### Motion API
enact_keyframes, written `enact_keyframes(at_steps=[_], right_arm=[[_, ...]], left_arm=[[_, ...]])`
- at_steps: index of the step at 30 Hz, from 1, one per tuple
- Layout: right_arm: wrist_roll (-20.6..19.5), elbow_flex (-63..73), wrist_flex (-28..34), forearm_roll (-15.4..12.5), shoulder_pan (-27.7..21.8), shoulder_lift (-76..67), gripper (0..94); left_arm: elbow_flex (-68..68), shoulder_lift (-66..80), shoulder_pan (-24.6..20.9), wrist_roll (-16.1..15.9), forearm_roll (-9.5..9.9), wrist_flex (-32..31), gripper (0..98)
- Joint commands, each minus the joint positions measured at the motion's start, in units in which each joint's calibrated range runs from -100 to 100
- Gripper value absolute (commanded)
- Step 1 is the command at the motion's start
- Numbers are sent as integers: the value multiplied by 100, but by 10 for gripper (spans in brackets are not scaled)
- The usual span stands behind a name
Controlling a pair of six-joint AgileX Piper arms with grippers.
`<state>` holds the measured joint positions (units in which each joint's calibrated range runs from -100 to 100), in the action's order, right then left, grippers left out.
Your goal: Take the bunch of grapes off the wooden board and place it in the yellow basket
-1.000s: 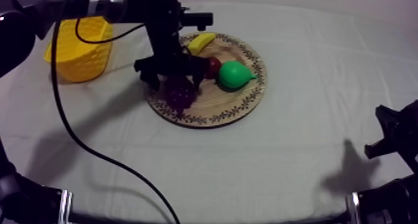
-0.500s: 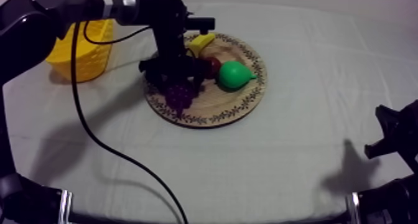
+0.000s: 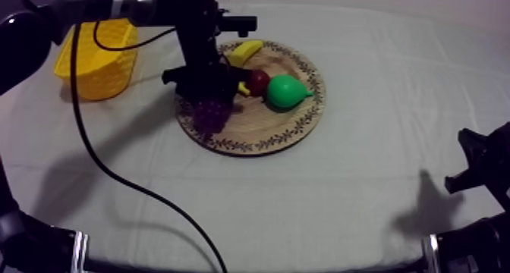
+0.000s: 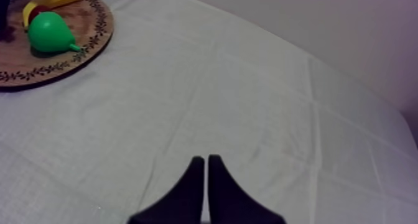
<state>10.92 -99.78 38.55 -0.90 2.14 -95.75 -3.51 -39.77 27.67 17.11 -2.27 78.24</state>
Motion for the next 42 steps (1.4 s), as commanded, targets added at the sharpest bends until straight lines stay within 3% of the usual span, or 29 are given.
enact_keyframes(at_steps=[1,13,24,33,42], right_arm=[[-1,0,-1,-1,1,0,3],[-1,0,-1,-1,1,0,3],[-1,0,-1,-1,1,0,3],[-1,0,-1,-1,1,0,3],[-1,0,-1,-1,1,0,3]], left_arm=[[47,286,-2,-60,11,15,489],[16,1854,19,-258,113,639,503],[-133,2345,-90,-333,147,955,506],[-606,2089,-835,-773,159,992,510],[-1530,1497,-1728,-1285,293,1091,515]])
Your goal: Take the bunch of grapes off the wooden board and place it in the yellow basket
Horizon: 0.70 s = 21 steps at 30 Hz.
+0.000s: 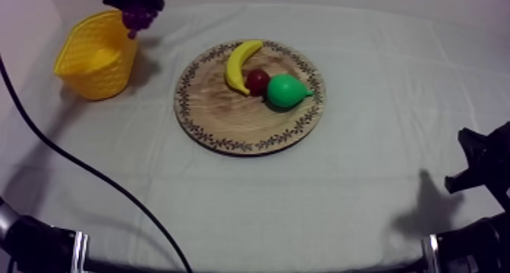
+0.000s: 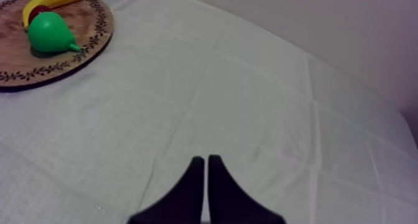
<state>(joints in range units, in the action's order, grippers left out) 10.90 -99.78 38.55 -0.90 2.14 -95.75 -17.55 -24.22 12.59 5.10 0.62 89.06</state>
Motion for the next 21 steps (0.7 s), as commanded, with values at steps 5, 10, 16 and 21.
enact_keyframes(at_steps=[5,10,16,21], right_arm=[[1,0,-1,-1,1,0,3],[1,0,-1,-1,1,0,3],[1,0,-1,-1,1,0,3],[1,0,-1,-1,1,0,3]], left_arm=[[-416,-193,-624,-234,58,42,517],[-532,-236,-938,-297,121,128,519],[-570,-236,-1139,-311,194,253,522],[-576,-313,-1226,-288,230,319,525]])
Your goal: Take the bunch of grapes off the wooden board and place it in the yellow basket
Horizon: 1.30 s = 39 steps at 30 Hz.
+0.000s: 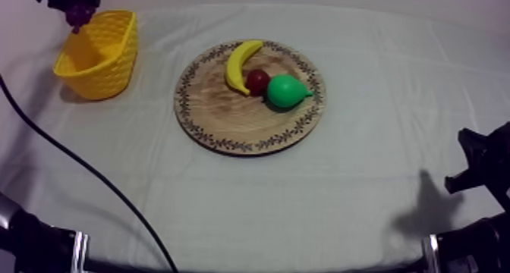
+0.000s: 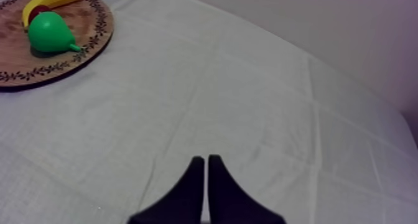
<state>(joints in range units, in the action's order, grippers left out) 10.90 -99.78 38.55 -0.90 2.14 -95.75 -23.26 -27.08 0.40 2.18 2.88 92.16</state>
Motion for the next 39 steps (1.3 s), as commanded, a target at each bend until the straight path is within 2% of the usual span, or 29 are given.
enact_keyframes(at_steps=[1,9,18,21,30,35,39], right_arm=[[1,0,-1,-1,1,0,3],[1,0,-1,-1,1,0,3],[1,0,-1,-1,1,0,3],[1,0,-1,-1,1,0,3],[1,0,-1,-1,1,0,3],[1,0,-1,-1,1,0,3],[1,0,-1,-1,1,0,3]], left_arm=[[-3,-69,-21,10,5,13,527],[-85,-636,-109,56,-30,23,536],[-370,-1323,-107,38,-165,21,558],[-423,-1497,-104,51,-192,7,620],[-348,-1709,-133,79,-279,-141,900],[50,-1411,-169,117,-367,-412,947],[624,-873,-178,79,-423,-745,936]])
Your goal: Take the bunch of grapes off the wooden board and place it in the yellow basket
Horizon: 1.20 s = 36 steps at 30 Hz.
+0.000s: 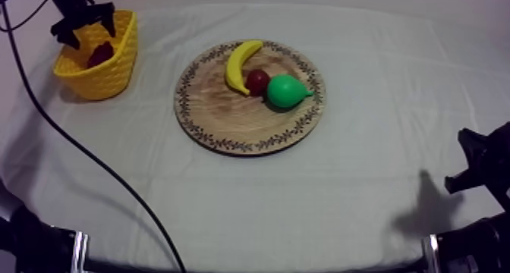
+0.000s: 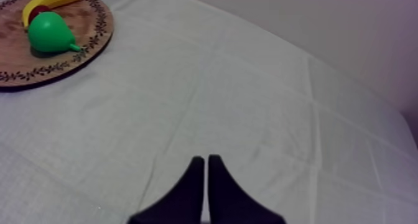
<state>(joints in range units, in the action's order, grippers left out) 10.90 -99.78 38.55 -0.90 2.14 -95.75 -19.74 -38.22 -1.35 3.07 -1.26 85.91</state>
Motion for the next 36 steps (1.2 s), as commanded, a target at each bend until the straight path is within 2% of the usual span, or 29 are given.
enact_keyframes(at_steps=[1,6,15,22,27,36], right_arm=[[1,0,-1,-1,1,0,3],[1,0,-1,-1,1,0,3],[1,0,-1,-1,1,0,3],[1,0,-1,-1,1,0,3],[1,0,-1,-1,1,0,3],[1,0,-1,-1,1,0,3]], left_arm=[[438,404,-2,-18,-22,-211,926],[1439,1342,9,-3,-91,-703,890],[3643,3218,69,-72,-139,-1936,729],[5404,4709,57,-238,-317,-2926,645],[6479,5645,196,-253,-373,-3571,576],[8344,7033,298,-344,-453,-4831,322]])
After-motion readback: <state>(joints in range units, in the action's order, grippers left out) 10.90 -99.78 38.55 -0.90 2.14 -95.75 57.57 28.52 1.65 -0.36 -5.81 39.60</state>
